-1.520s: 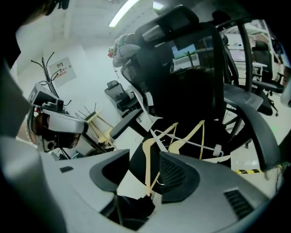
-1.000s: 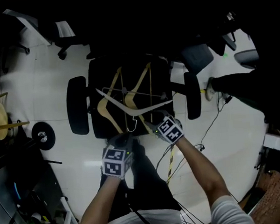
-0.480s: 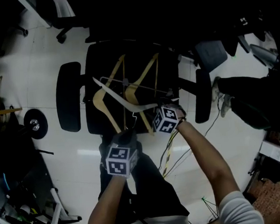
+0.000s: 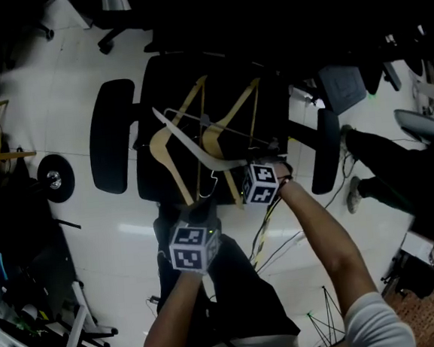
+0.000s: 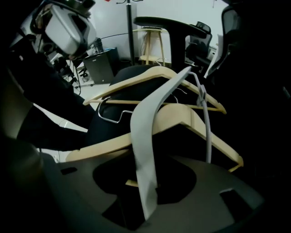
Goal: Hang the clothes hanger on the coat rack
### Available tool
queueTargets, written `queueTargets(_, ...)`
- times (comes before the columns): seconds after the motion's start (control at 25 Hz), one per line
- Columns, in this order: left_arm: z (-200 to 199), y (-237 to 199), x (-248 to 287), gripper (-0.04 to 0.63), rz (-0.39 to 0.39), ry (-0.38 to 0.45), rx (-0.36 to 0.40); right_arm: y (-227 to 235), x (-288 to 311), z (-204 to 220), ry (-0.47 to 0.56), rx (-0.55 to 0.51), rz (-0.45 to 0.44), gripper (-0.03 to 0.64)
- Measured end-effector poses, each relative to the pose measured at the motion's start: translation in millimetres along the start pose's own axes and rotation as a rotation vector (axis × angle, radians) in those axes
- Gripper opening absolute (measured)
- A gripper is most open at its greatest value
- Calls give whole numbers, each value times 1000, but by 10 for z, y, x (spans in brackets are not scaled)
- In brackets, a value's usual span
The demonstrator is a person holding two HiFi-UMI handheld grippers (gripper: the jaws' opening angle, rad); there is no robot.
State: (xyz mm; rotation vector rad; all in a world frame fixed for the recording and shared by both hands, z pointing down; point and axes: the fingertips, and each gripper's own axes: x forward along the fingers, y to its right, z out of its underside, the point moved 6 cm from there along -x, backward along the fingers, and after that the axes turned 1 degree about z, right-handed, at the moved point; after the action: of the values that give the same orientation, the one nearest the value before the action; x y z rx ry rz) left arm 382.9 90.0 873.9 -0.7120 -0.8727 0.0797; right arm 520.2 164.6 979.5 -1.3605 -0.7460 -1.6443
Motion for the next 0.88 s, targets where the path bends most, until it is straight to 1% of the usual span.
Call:
queueTargets(0.08,25,9,-52,-9,-9,3,-9,-66,-71,-52,11,-57,-11,146)
queueTargets(0.12,26,16,-88,-9,-14,6,-13,-98,-108,-64,18,-67,-19,143)
queueTargets(0.32,-24,97,-293,-9,-46,36,-32,-232,-309,-15,50,-68,-51,138)
queueTargets(0.4,-93,121,-381,-9,-55,57,-32,-237,-406,-78,72,-39,-70,138)
queueTargets(0.52,-205,265,-585,-9,-56,93,-44,-281,-607,-183,128,72,-113,137)
queueTargets(0.6,-279,399,-755,-9,-58,121,-46,-311,-758,-237,161,150,-120,137)
queueTargets(0.76,-434,575,-1034,-9,-74,158,-20,-371,-962,-350,196,297,-139,137)
queueTargets(0.88,-557,674,-1227,-9,-90,186,-5,-417,-1105,-382,221,450,-167,137)
